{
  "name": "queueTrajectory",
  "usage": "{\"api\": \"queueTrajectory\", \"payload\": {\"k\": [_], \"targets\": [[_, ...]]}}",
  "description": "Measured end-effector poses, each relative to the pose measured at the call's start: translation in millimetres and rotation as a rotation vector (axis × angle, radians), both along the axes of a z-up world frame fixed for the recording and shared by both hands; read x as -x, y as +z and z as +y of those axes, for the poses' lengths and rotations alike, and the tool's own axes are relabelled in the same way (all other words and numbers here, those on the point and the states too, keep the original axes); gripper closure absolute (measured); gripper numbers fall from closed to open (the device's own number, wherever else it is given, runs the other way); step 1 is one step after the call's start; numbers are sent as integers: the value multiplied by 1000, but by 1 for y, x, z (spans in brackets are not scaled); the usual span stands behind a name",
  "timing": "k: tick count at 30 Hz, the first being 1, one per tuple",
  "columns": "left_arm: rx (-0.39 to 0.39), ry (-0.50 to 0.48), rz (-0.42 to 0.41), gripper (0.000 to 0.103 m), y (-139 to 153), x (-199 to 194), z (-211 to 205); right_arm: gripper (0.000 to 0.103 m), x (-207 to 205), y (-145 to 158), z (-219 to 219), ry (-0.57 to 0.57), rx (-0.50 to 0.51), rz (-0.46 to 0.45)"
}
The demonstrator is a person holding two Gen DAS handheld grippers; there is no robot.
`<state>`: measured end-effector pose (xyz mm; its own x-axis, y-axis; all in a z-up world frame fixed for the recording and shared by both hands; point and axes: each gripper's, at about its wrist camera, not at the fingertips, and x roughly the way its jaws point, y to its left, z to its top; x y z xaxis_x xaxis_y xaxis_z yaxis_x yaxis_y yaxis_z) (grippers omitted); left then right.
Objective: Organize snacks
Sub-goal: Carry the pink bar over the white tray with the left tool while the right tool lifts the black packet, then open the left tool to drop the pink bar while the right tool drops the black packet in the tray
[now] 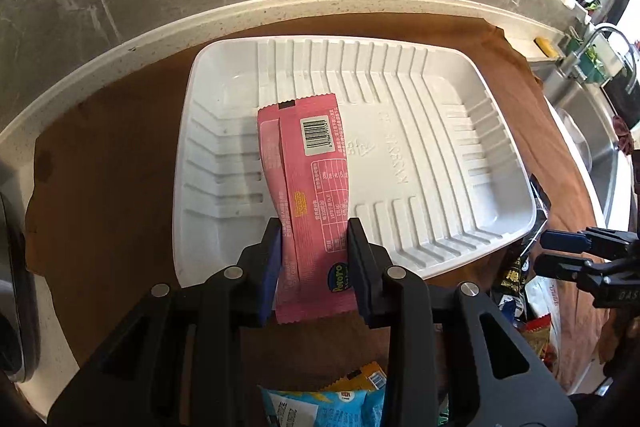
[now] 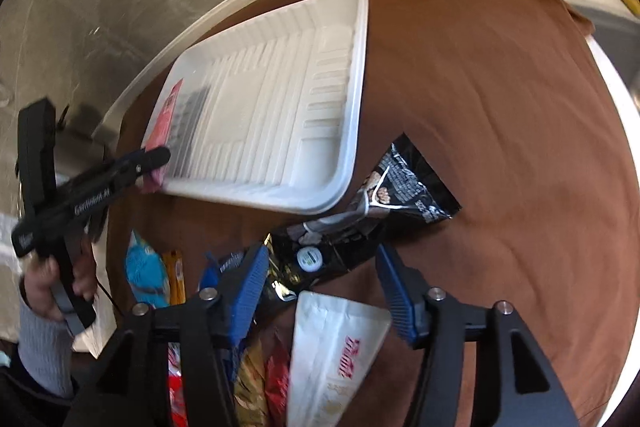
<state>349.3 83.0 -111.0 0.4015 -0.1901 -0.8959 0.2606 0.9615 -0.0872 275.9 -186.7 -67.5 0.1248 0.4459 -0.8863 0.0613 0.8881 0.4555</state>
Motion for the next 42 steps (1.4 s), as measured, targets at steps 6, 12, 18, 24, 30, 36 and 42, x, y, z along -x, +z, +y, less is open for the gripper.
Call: {"api": "queueTrajectory", "payload": {"k": [6,12,18,24,30,36,42], "targets": [[-4,-4,-10,72,0,2,-2,34,-7,-9,13,-48,45,41],[0,1,-15,72,1,5,-1,34,-13,-8,39,49,184,-18],[1,2,-19,72,3,7,-2,48,-9,-5,36,103,199,-54],[8,5,-16,72,4,8,-3,69,-4,4,18,94,138,-77],[14,-3,-14,72,6,10,-6,85,-3,7,-17,7,14,-69],[23,-3,-13,72,8,11,-6,90,1,2,-48,-108,-110,-49],[27,-11,-11,72,9,12,-6,92,5,-5,-69,-220,-235,-15]]}}
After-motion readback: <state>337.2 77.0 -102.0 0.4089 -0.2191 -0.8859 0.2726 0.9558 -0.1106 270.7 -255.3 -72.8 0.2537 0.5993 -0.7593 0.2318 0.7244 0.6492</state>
